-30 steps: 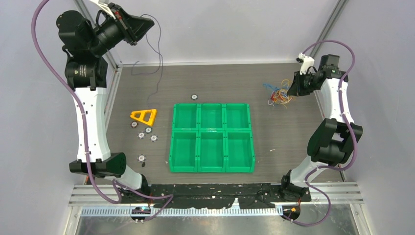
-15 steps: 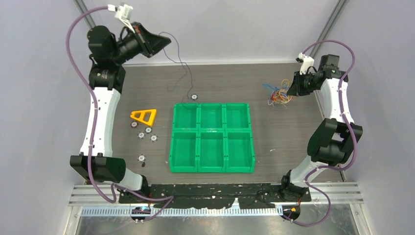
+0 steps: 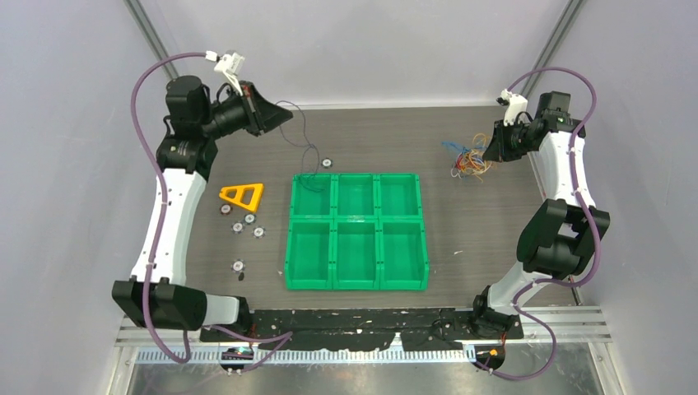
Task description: Untangle the cables
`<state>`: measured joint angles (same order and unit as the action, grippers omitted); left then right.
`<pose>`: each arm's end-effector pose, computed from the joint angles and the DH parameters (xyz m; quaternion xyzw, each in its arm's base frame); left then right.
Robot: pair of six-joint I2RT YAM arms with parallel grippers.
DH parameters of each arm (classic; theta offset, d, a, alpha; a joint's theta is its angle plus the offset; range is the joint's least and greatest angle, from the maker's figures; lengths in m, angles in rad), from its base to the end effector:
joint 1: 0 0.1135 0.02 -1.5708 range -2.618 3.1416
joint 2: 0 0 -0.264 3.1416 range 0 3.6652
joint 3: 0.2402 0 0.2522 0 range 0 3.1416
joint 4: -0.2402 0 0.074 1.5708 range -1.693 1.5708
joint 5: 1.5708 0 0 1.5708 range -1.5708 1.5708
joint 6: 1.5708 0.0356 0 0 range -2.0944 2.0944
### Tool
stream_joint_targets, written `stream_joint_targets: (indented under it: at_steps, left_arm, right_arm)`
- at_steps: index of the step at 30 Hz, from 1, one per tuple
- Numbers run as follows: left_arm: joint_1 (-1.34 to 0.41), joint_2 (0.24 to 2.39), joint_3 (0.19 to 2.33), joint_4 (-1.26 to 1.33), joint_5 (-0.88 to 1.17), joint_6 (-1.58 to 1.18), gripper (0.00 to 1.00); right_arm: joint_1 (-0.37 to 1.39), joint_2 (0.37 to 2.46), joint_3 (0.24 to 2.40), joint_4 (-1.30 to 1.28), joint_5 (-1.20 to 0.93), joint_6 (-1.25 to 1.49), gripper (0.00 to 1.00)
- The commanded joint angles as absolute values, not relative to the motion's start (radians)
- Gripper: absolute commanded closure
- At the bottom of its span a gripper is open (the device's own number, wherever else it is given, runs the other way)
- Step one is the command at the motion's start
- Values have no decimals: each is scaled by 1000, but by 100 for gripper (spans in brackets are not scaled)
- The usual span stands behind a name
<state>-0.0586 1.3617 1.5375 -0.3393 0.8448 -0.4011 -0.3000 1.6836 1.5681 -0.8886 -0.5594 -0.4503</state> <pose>0.2902 -0.0437 0.4578 0.1428 0.7305 -0.4388 0.5034 0.3456 -0.0871 0.3193 -0.1462 0.9144 0.1482 0.3471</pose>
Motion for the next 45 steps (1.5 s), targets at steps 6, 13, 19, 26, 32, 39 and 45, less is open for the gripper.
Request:
stream_joint_targets:
  at_steps: [6, 13, 19, 26, 32, 39, 45]
  left_arm:
    - [-150, 1408, 1381, -459, 484, -313, 100]
    - [-200, 1496, 1240, -278, 324, -284, 100]
    - [-244, 1526, 1114, -206, 160, -96, 100]
    - [-342, 1558, 1072, -282, 152, 147, 100]
    - [-396, 1699, 1230, -487, 137, 152, 94]
    - [-335, 1566, 1321, -599, 288, 192, 41]
    - [-313, 1449, 1393, -688, 448, 277, 0]
  right_arm:
    - [-301, 1653, 1581, -877, -572, -456, 95]
    - [-301, 1637, 1553, -878, -570, -456, 95]
    - [-301, 1625, 1545, -881, -565, -457, 95]
    - [-302, 1628, 1537, -884, -569, -456, 95]
    - [-298, 1632, 1561, -904, -648, -448, 95]
    - [-263, 1591, 1614, -926, -762, -452, 95]
    - [-194, 1538, 1651, -914, -785, -449, 95]
